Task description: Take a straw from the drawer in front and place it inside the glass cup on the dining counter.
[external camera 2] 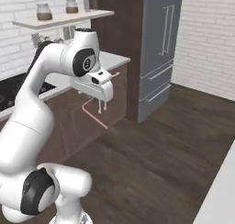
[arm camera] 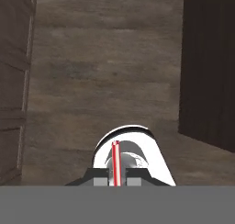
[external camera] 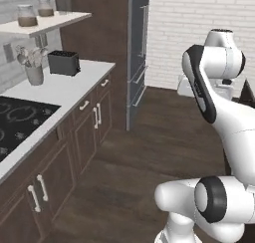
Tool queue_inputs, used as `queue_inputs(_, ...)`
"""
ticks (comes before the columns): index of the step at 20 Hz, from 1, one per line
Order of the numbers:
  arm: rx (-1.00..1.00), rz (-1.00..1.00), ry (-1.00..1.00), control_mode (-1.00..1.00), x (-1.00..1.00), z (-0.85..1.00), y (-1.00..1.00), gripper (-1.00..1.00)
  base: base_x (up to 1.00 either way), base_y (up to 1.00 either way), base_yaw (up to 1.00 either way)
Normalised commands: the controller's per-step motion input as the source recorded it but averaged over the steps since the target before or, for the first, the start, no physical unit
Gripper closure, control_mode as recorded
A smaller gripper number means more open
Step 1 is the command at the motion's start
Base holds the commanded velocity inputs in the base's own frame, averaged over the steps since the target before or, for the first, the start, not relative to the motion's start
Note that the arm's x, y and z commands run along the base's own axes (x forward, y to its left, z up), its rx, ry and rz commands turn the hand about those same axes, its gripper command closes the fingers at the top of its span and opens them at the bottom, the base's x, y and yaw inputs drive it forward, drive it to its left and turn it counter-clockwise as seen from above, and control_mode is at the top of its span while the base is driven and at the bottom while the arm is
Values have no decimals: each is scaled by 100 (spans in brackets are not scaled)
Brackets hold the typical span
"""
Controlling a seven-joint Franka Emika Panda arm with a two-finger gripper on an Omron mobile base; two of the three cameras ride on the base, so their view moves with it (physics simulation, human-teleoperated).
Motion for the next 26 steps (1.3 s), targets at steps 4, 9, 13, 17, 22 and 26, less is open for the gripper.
queue_inputs(4, 0, 0, 0, 100, 0, 0, 0, 100, 92, 0, -51)
queue_inputs(9, 0, 0, 0, 100, 0, 0, 0, 100, 100, 2, -42)
queue_inputs(13, 0, 0, 0, 100, 0, 0, 0, 100, 100, 5, -36)
queue_inputs(17, 0, 0, 0, 100, 0, 0, 0, 100, 100, 9, -35)
queue_inputs(22, 0, 0, 0, 100, 0, 0, 0, 100, 100, 35, -35)
queue_inputs(26, 0, 0, 0, 100, 0, 0, 0, 100, 100, 51, -36)
